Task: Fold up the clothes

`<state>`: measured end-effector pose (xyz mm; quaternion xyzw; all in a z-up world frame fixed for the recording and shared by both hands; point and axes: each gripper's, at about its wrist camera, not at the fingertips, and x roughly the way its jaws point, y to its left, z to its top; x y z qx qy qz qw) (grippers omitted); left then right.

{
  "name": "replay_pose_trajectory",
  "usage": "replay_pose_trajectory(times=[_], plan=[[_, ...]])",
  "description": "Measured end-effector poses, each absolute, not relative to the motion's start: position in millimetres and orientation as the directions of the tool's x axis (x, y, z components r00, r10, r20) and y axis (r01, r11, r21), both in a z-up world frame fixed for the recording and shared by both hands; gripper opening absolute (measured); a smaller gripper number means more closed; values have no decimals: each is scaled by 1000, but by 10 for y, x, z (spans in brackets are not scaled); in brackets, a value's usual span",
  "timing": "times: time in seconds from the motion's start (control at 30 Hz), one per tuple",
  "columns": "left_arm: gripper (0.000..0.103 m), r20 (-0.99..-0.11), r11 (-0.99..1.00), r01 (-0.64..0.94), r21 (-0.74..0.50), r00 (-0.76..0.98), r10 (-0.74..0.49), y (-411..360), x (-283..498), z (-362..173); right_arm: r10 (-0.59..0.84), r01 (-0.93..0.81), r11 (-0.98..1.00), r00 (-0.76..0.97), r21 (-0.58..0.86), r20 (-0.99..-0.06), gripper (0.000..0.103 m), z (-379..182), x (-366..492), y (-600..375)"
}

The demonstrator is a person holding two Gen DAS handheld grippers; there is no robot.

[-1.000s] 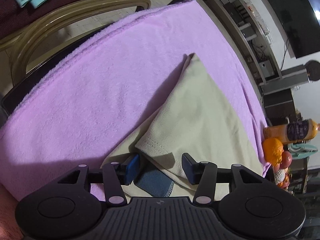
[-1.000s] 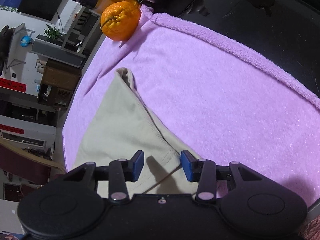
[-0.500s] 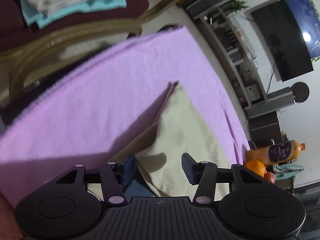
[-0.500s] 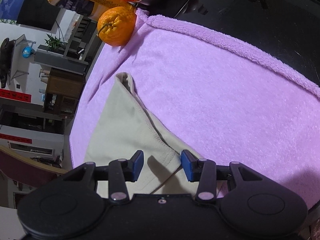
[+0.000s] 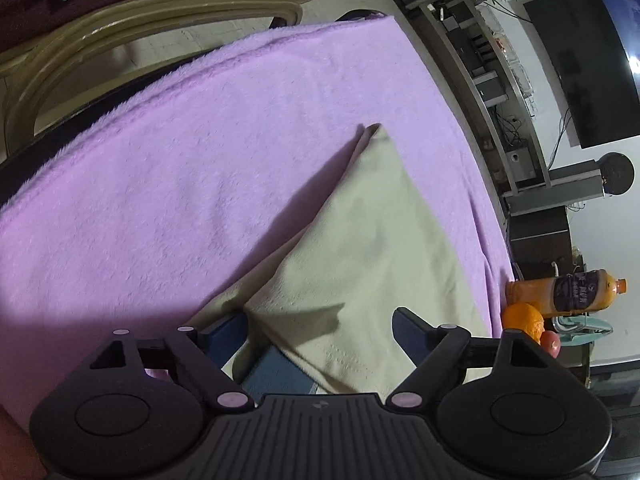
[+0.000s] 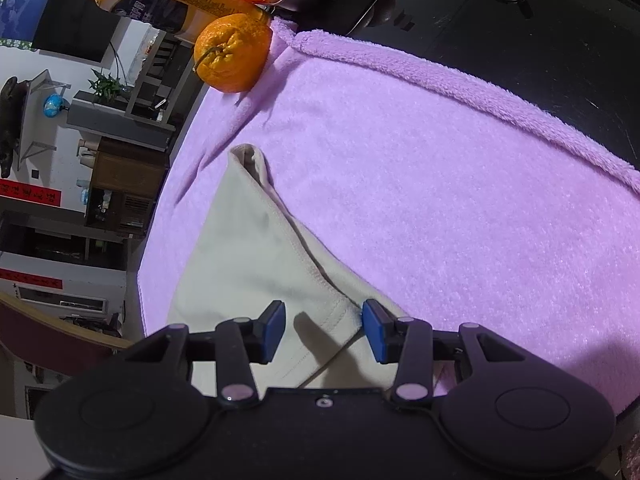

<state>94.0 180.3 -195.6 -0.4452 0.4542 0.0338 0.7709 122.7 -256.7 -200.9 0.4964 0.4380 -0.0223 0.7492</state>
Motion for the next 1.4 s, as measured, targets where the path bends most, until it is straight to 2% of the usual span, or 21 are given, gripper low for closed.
replay_pose_trajectory(times=[0.27,0.37,0.57,0.7,0.77,0.8,0.87,0.93,1.03,1.13,1.23,1.3,1.4], plan=[[38,-674,611,-393,-687,659,-333,1843,779,-1772,419,452,474,639,755,-645,41,-2011,1170,-2619],[26,-688,647,-386,-658,656,-309,1795,804,-1728,417,441,469,653,766,-632,39,-1996,1160,-2625],[18,-737,714,-393,-580,626,-254,1706,844,-1721,306,437,577,667,689,-679,39,-1902,1235,-2594],[18,-748,733,-394,-555,622,-232,1703,863,-1727,340,397,618,643,678,-687,38,-1942,1350,-2501],[15,-752,742,-394,-543,621,-220,1695,858,-1725,342,382,635,641,672,-687,32,-1932,1333,-2462],[14,-753,747,-392,-537,623,-214,1689,854,-1718,352,373,633,642,679,-681,29,-1920,1313,-2454],[11,-743,756,-380,-533,637,-203,1673,833,-1675,368,355,631,646,690,-669,15,-1890,1274,-2440],[11,-734,773,-365,-518,654,-183,1640,809,-1608,377,338,631,654,699,-656,9,-1850,1234,-2426],[9,-702,805,-324,-498,695,-155,1575,754,-1441,385,319,600,689,734,-614,8,-1755,1190,-2438],[9,-619,800,-241,-550,761,-196,1578,633,-1165,445,280,481,738,831,-507,8,-1606,1141,-2502],[9,-585,783,-235,-576,788,-193,1674,484,-948,475,242,388,775,889,-418,8,-1415,1058,-2550],[9,-600,774,-257,-579,777,-190,1728,402,-906,466,250,366,785,897,-409,8,-1334,963,-2589],[9,-643,777,-292,-558,744,-183,1754,292,-905,445,286,384,776,878,-447,8,-1293,829,-2623]])
